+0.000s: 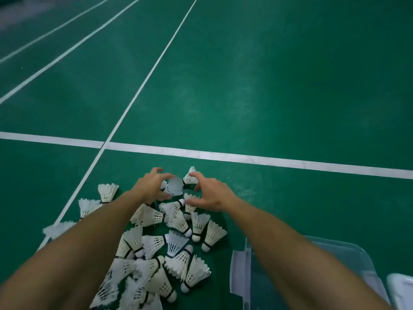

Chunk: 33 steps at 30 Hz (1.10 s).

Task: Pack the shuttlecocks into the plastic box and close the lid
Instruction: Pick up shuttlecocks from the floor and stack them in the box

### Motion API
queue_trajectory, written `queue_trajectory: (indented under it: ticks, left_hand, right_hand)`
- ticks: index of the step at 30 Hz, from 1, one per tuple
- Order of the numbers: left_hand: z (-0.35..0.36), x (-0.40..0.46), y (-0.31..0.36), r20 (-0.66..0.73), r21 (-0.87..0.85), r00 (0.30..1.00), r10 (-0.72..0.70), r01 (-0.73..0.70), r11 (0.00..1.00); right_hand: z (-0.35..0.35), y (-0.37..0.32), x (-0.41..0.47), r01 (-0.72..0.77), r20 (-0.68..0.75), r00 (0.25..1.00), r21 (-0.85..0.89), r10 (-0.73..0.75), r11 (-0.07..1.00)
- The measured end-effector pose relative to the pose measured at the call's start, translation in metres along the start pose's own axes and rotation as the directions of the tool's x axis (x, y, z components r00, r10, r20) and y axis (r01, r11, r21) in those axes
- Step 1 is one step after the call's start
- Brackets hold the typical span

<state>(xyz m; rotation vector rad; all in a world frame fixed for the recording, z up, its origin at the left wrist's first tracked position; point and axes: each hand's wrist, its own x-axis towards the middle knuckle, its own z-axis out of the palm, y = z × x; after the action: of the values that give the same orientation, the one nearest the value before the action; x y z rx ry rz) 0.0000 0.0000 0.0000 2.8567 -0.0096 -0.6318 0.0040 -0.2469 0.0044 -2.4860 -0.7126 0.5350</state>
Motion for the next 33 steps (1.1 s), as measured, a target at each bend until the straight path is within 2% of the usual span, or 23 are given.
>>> queue_trajectory:
  ticks: [7,9,11,15,20,24,26,30,33]
  left_hand:
    - [0.004,0.017,0.001,0.007,0.066,1.000,0.017,-0.017,0.998]
    - [0.005,0.013,0.002,-0.024,0.028,1.000,0.015,-0.015,0.999]
    - [0.004,0.004,0.002,-0.111,-0.066,0.994,-0.008,0.000,0.998]
    - [-0.020,-0.025,0.022,-0.338,-0.286,0.941,-0.016,-0.087,0.954]
    - [-0.069,-0.080,0.080,-0.543,-0.302,0.833,0.102,-0.308,0.902]
    - [-0.082,-0.122,0.126,-0.617,-0.311,0.772,0.151,-0.416,0.855]
    - [-0.079,-0.140,0.143,-0.638,-0.305,0.752,0.164,-0.443,0.843]
    - [-0.068,-0.160,0.160,-0.654,-0.275,0.733,0.184,-0.458,0.845]
    - [-0.058,-0.167,0.161,-0.659,-0.268,0.732,0.173,-0.443,0.856]
  right_hand:
    - [0.020,0.010,0.010,-0.027,0.021,0.999,0.005,0.027,1.000]
    - [0.014,0.012,0.007,-0.022,-0.001,1.000,-0.004,0.022,1.000]
    - [0.000,0.013,-0.001,-0.019,-0.037,0.999,0.014,0.019,1.000]
    - [-0.057,0.014,-0.037,0.023,-0.127,0.992,0.002,-0.022,1.000]
    - [-0.137,0.010,-0.108,0.026,-0.289,0.957,-0.010,-0.028,1.000]
    - [-0.154,0.010,-0.168,0.035,-0.359,0.933,0.060,-0.011,0.998]
    - [-0.148,0.010,-0.185,0.038,-0.375,0.927,0.037,-0.021,0.999]
    - [-0.127,0.003,-0.183,0.061,-0.400,0.912,-0.078,-0.088,0.995]
    - [-0.116,-0.001,-0.176,0.097,-0.450,0.888,-0.031,-0.101,0.995]
